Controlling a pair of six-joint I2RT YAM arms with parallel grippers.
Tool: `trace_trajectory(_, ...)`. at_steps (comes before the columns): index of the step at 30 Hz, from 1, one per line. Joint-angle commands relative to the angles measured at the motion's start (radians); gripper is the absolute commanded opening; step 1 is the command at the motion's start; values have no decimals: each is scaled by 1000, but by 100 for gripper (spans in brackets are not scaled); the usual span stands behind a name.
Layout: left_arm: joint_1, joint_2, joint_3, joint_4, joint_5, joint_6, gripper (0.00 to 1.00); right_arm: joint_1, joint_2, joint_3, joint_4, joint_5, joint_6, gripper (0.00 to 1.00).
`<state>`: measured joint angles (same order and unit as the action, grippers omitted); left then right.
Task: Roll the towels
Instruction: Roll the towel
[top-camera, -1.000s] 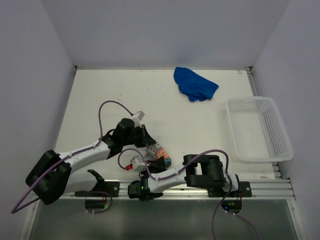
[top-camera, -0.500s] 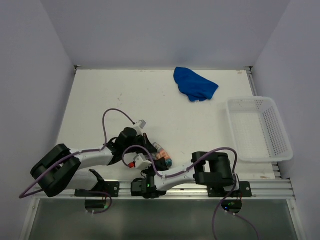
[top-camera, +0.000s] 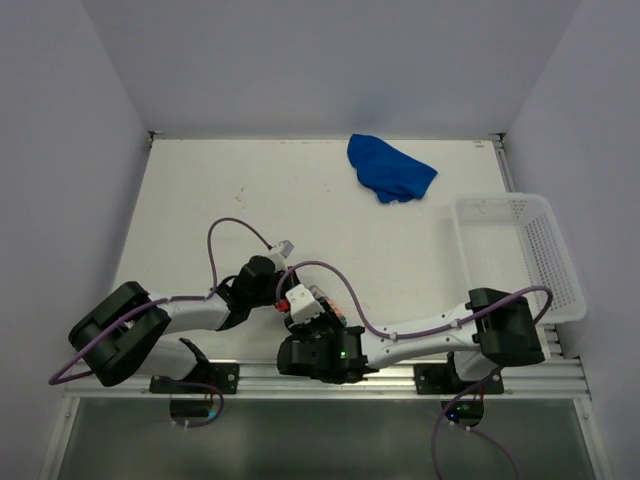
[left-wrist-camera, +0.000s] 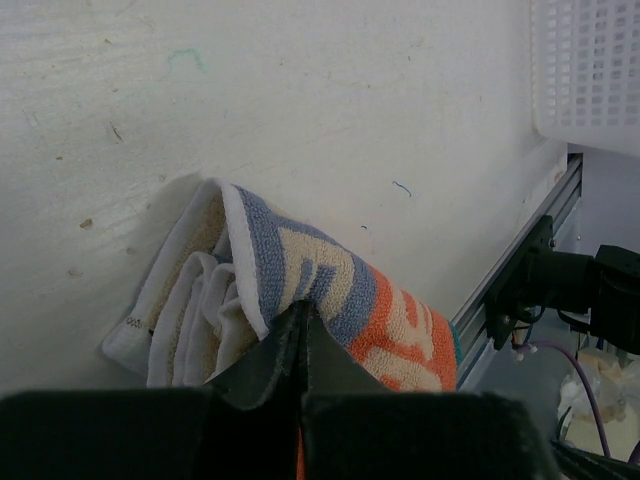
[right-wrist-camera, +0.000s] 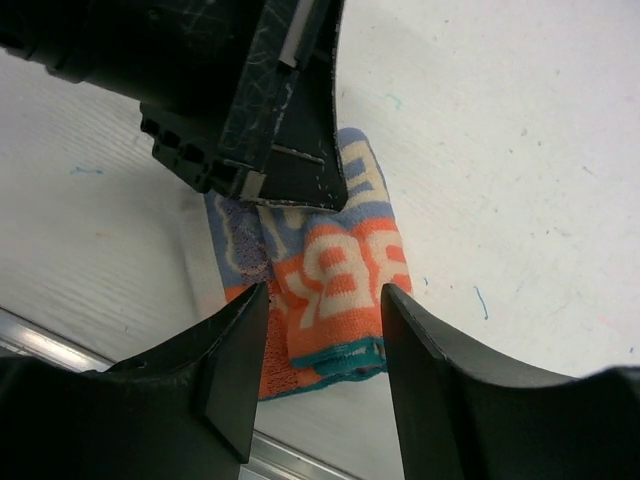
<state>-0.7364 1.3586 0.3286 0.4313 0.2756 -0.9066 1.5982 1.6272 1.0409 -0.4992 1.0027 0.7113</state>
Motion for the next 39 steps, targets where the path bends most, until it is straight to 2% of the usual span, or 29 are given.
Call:
trace_trajectory(1,-9,22,-42,-77,-44,17,0,-56,-104,-79,117,-108,28,52)
trace_trajectory(5,-11,13,-56,-78,-49,17,0,-184,-266,-208,293,-333,48,54)
trace_trajectory(9,-9,8,-60,-77,-50,17,0,-302,-334,-297,353,-484,53,59)
trace_trajectory(13,-9,7,-65,-75,-52,15,0,-447,-345,-361,410,-698,112,63)
trace_trajectory(16,-9,4,-68,-75,-53,15,0,-495,-328,-403,464,-814,146,63)
trace_trajectory(24,-9,2,-77,-72,-62,14,0,-504,-242,-482,625,-981,217,63)
trace_trajectory(27,-9,2,-80,-69,-70,12,0,-504,-210,-501,675,-998,240,56)
trace_trajectory(29,-9,2,-82,-69,-72,12,0,-504,-193,-509,698,-1019,249,39)
trace_trajectory(32,-9,0,-74,-71,-72,11,0,-503,-185,-513,693,-1007,237,22)
trace_trajectory(35,-9,-10,-40,-94,-72,20,0,-504,-191,-499,653,-958,195,14)
trace_trajectory(39,3,-42,51,-199,-96,58,0,-457,-217,-472,579,-796,116,11)
